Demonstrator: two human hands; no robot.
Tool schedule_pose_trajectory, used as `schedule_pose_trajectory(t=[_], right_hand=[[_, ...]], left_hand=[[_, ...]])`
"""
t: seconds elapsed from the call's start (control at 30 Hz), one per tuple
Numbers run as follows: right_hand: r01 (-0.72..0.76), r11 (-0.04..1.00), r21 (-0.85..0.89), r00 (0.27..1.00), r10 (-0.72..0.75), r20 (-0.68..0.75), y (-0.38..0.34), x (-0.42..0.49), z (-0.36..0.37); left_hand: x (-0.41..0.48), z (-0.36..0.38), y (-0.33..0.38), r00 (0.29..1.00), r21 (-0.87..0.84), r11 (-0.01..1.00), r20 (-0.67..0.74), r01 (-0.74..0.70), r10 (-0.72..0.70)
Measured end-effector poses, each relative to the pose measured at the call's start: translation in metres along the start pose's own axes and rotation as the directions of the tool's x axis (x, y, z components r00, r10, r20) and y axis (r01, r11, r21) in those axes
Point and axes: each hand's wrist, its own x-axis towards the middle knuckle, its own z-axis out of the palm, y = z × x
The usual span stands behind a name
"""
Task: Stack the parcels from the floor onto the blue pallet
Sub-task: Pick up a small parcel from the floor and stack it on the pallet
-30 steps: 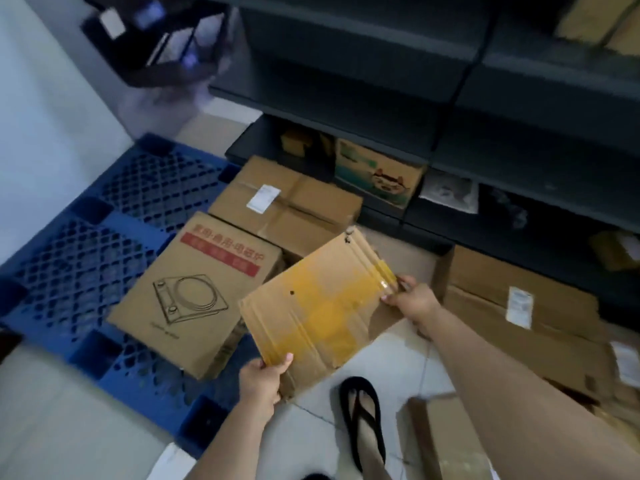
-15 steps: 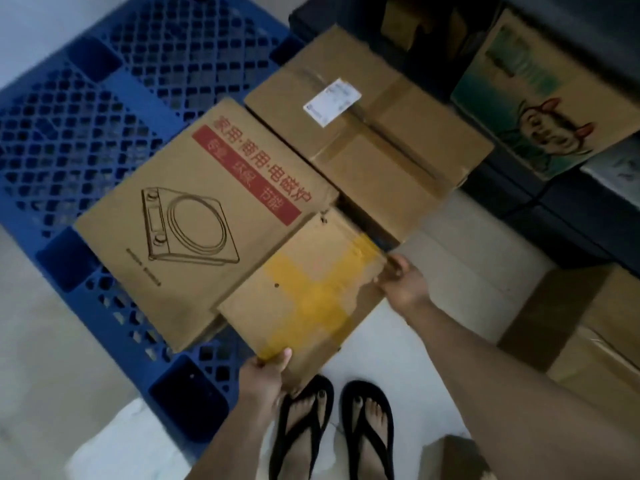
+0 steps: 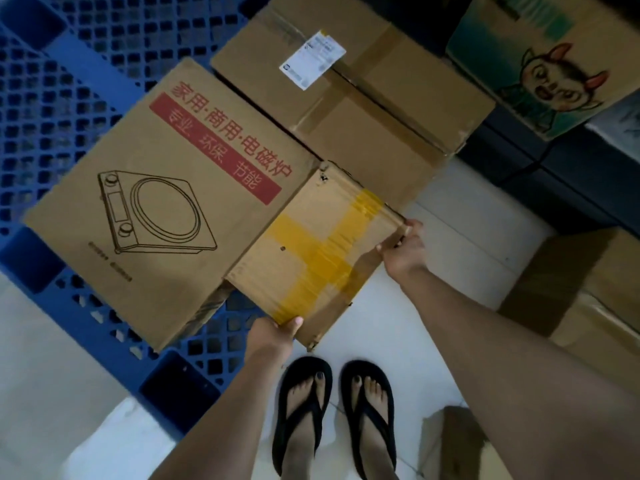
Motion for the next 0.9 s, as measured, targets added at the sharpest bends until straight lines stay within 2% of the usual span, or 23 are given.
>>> schedule_pose_trajectory(t=[0.07,0.17,0.23,0.3,0.37,0.43,0.53,0.63,0.73,0.8,0.9], right_hand=[[0.042,0.998,-0.040,0.996,-0.039,0.075,0.000,-0.013,-0.011],[0.086,0.973,-0.215,0.993,-0.066,0.101,0.001,-0.044,-0.049],[0.107,0.953,-0.283,0.990,-0.077,0.114,0.001,-0.067,-0.089],[0.077,0.954,-0.290,0.991,-0.041,0.129,0.003,-0.095,-0.140],[0.032,0.961,-0.276,0.995,-0.005,0.099,0.007,-0.124,-0.196],[0.005,0.964,-0.266,1.000,0.002,0.027,0.021,-0.155,-0.249],[-0.047,0.968,-0.248,0.998,0.035,-0.053,0.059,-0.208,-0.316],[-0.140,0.964,-0.225,0.986,0.115,-0.120,0.116,-0.266,-0.367],[-0.212,0.972,-0.101,0.957,0.186,-0.221,0.193,-0.329,-0.401],[-0.265,0.964,-0.019,0.930,0.251,-0.269,0.257,-0.378,-0.412],[-0.382,0.922,0.063,0.886,0.384,-0.261,0.369,-0.456,-0.410]], left_hand=[[-0.009,-0.005,0.006,0.999,0.172,0.985,0.051,-0.019,0.010],[-0.039,-0.019,0.034,0.990,0.238,0.971,0.143,-0.017,-0.018],[-0.071,-0.032,0.069,0.985,0.268,0.956,0.152,-0.122,0.083],[-0.110,-0.042,0.110,0.948,0.342,0.886,0.170,-0.313,0.269],[-0.157,-0.042,0.152,0.867,0.391,0.773,0.221,-0.499,0.447],[-0.209,-0.032,0.188,0.756,0.377,0.656,0.284,-0.653,0.590],[-0.286,0.002,0.222,0.619,0.368,0.504,0.350,-0.781,0.704],[-0.361,0.050,0.227,0.516,0.371,0.372,0.456,-0.851,0.725],[-0.431,0.110,0.206,0.408,0.399,0.197,0.559,-0.895,0.722],[-0.476,0.159,0.171,0.350,0.414,0.080,0.634,-0.907,0.689],[-0.536,0.236,0.092,0.275,0.412,-0.094,0.745,-0.906,0.608]])
